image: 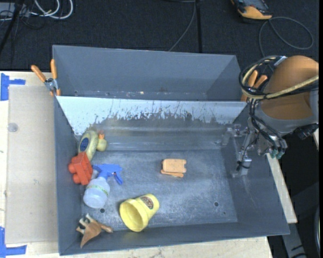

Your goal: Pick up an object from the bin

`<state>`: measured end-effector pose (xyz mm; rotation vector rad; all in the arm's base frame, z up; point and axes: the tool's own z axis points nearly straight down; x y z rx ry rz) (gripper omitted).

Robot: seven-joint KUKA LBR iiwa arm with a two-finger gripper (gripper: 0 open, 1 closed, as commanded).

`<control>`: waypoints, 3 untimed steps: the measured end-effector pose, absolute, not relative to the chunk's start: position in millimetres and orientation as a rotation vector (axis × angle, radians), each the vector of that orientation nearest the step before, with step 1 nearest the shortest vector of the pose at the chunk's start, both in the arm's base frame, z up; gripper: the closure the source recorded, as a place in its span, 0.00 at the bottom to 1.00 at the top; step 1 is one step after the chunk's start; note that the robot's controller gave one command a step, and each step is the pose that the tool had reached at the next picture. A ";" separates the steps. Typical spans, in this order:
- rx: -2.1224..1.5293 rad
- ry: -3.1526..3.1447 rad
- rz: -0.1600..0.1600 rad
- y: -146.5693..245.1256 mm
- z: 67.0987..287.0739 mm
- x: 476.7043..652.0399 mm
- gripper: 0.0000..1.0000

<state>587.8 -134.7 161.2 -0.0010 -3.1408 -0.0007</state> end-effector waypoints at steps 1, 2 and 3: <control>0.063 -3.139 -0.001 -88.2 118.0 603.9 0.00; -0.091 -3.131 -0.008 -65.3 98.4 598.5 0.00; -0.255 -3.127 -0.001 -42.2 93.4 603.2 0.00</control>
Offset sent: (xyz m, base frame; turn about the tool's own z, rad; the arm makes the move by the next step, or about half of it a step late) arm 0.0065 0.0662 -0.0582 0.1784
